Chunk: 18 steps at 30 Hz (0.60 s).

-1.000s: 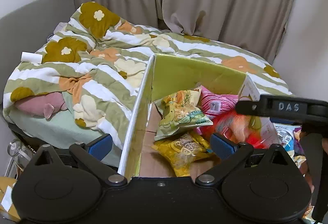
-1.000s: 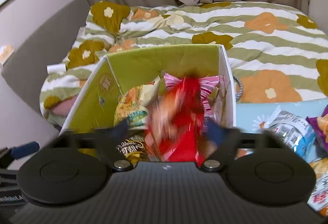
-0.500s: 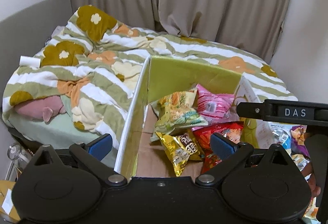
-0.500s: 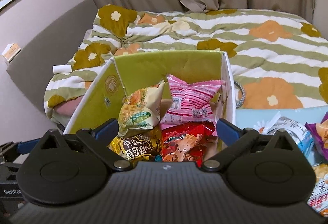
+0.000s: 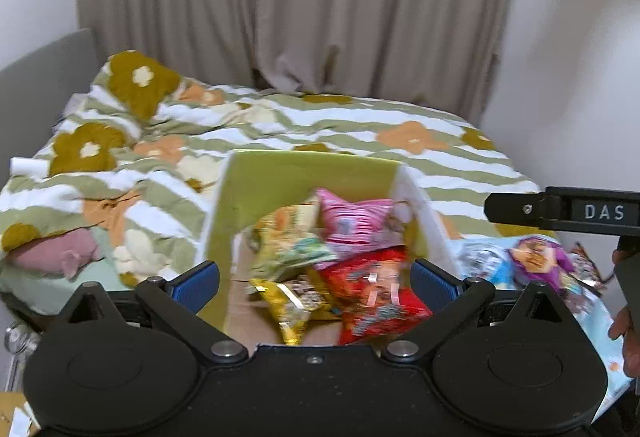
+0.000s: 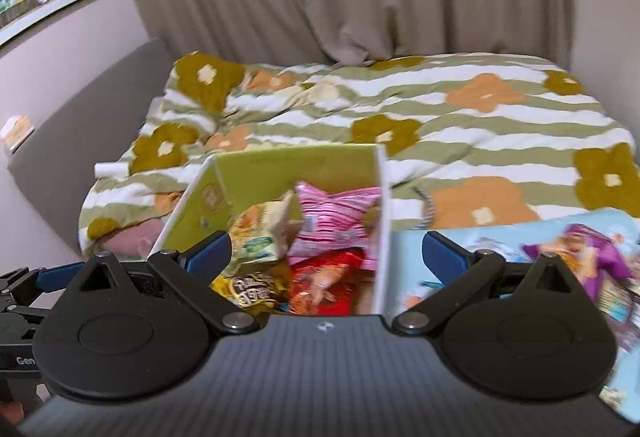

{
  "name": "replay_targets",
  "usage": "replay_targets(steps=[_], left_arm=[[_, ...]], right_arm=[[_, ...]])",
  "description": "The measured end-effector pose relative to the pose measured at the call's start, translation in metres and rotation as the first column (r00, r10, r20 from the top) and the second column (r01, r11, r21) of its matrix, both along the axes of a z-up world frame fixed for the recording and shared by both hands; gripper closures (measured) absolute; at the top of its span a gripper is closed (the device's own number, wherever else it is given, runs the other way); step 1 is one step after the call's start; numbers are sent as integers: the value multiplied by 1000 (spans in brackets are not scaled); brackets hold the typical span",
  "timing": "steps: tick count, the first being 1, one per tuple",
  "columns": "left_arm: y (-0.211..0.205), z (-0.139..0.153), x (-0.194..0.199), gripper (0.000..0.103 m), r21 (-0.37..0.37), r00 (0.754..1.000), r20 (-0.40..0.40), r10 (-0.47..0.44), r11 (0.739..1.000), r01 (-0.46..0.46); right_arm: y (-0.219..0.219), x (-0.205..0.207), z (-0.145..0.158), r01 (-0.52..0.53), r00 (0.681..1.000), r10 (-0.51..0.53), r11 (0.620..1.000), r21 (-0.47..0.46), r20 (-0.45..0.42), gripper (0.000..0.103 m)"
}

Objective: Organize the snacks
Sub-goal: 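Move both tools back over the snack pile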

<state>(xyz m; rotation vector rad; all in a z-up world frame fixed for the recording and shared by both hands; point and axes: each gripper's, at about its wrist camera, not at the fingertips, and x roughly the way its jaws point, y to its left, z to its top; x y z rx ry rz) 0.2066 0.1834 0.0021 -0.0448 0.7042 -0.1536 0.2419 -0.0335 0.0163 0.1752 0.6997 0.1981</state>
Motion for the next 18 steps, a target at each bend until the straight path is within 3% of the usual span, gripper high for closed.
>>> replay_targets(steps=[10,18], left_arm=[[-57,0,-16,0,-33,991,-11,-134,990,134],[-123,-12,-34,0,-42,988,-55,-143,989,140]], right_arm=[[-78,-57,20,196,980,-193,978,-76,39,0],[-155,-87,4,267,964,-267,955,-132,16,0]])
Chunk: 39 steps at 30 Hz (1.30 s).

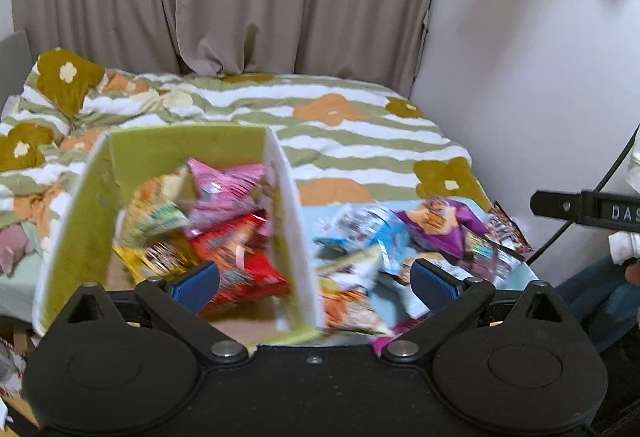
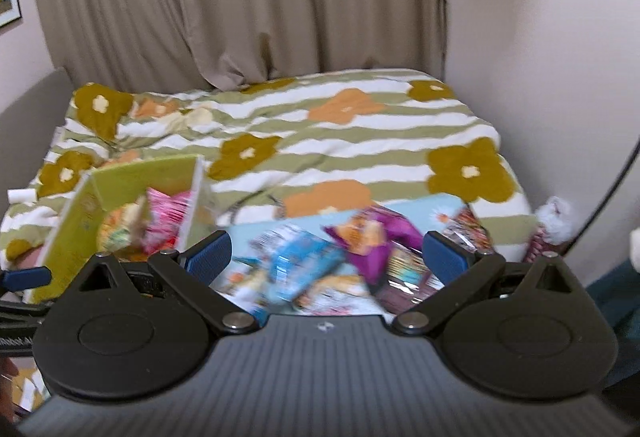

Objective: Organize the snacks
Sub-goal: 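Move both tools back over the snack pile, then grasp the pink-white bag with the left gripper while the right grasps the cream cake bag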

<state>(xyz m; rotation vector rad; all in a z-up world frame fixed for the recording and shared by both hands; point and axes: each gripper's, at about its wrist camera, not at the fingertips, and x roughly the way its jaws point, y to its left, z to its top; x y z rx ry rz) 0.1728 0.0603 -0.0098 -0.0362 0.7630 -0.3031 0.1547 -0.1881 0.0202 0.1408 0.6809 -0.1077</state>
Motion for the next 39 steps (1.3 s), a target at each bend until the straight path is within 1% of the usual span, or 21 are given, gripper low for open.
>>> replay_targets(steps=[4,10,13,19,23,27,29,32,34,36,39], left_arm=[[-35,-13,-5,0,11,999,-46,15,1000,-14],[-84,-45,-9,0,22,990,-135,41,999,-38],[-105,-69,-6,0,15,981,-188,54,999,-52],[-139,-114,12,0,-5,954,-289,82,996,-88],[-156,-138,23,0,19,942,-314,115,993,-115],[-162,-148,30,0,39,938,-315,142,990,-137],[-164,-152,33,2,47,937,-318,144,990,-136],[-167,-160,38,8,69,937,-323,135,990,-119],[-167,-164,40,19,79,934,-332,129,991,-109],[-166,-168,40,28,100,931,-344,122,991,-93],[-163,-173,38,34,100,929,-354,106,992,-75]], right_arm=[[-36,-11,-18,3,999,-2,1000,24,-44,0],[-76,-12,-55,-2,992,9,998,57,-128,0],[-92,-11,-79,13,982,2,997,76,-188,0],[-114,-12,-118,32,966,5,990,139,-259,0],[-122,-8,-135,45,959,2,987,157,-283,0],[-127,-6,-147,44,953,9,985,169,-302,0],[-128,-6,-152,44,950,14,983,179,-312,0],[-126,-4,-157,44,947,21,980,192,-322,0],[-124,-3,-160,42,945,27,979,200,-327,0],[-122,-1,-161,41,943,30,978,206,-331,0],[-118,1,-165,39,940,37,976,216,-339,0]])
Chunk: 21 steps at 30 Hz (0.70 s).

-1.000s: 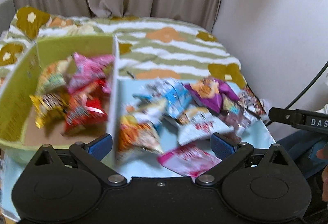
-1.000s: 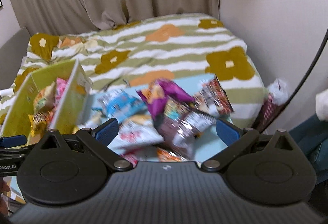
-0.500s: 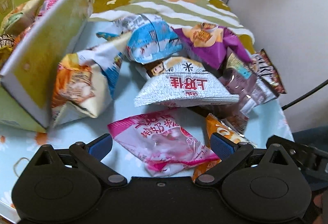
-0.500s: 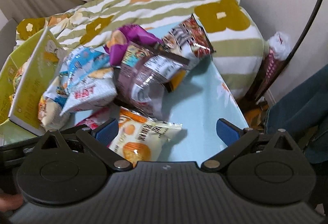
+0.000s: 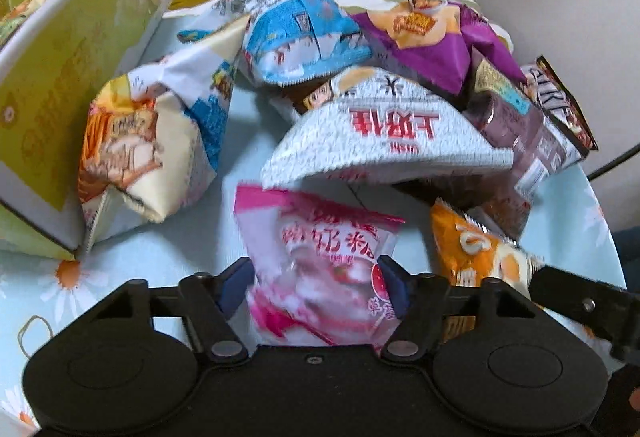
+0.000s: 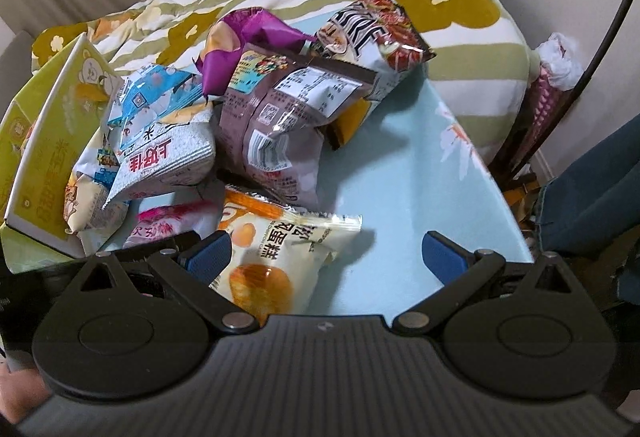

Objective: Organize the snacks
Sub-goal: 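Grasp the pink-white bag with the left gripper while the right grasps the cream cake bag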

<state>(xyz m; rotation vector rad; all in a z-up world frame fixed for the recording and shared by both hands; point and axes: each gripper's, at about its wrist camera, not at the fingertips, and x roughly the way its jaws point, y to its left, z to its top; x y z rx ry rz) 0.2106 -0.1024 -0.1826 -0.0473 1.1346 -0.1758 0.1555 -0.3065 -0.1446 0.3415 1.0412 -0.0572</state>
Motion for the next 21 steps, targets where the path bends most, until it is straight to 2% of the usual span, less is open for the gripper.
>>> replay_targets(steps=[6,19,21], left_arm=[[3,0,-9,37,35,998,26,-56,998,55],[11,2,-23,42,83,991,38,-131,988,128],[11,3,-25,43,86,990,36,-138,987,134]], right_arm=[[11,5,-9,-11,1000,12,999,30,-25,0],[38,15,-27,-53,996,55,998,28,-71,0],[41,14,-30,-63,995,65,998,30,-79,5]])
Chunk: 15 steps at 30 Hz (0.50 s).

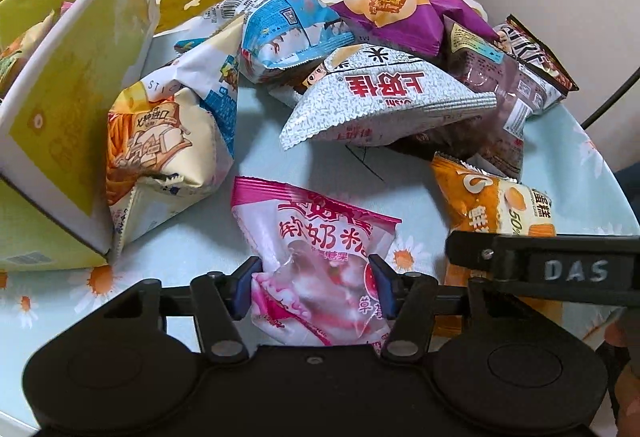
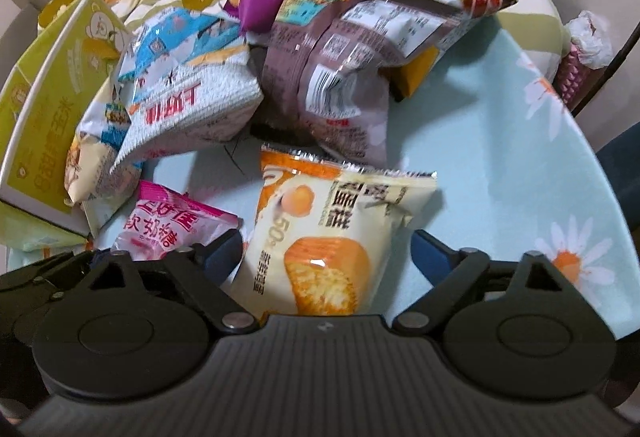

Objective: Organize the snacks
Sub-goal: 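Grasp the pink-white bag with the left gripper while the right grasps the cream cake bag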

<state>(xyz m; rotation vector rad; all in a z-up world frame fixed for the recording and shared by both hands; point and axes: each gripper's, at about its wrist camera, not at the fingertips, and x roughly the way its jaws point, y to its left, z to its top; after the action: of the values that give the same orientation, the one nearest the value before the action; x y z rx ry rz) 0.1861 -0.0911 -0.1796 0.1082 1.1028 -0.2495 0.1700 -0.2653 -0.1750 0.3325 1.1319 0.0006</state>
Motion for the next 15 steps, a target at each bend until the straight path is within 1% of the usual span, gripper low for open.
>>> replay_targets(steps=[1,4,7,15], left_arm=[[-1,0,0,44,6,1000,3,-8,1000,8],[-1,2,-6,46,6,1000,13,-25,1000,25],[0,4,-11,48,-2,999,19,-28,1000,28],[3,17,-25,54,-24,998,53,-32,999,34]], right_arm=[[1,-1,-2,-3,1000,3,1000,5,1,11],[3,-2,-2,-15,1000,15,1000,-3,3,21],[3,-4,1,-23,1000,23,1000,-10,10,24],[0,-16,10,-29,999,30,1000,-9,37,24]])
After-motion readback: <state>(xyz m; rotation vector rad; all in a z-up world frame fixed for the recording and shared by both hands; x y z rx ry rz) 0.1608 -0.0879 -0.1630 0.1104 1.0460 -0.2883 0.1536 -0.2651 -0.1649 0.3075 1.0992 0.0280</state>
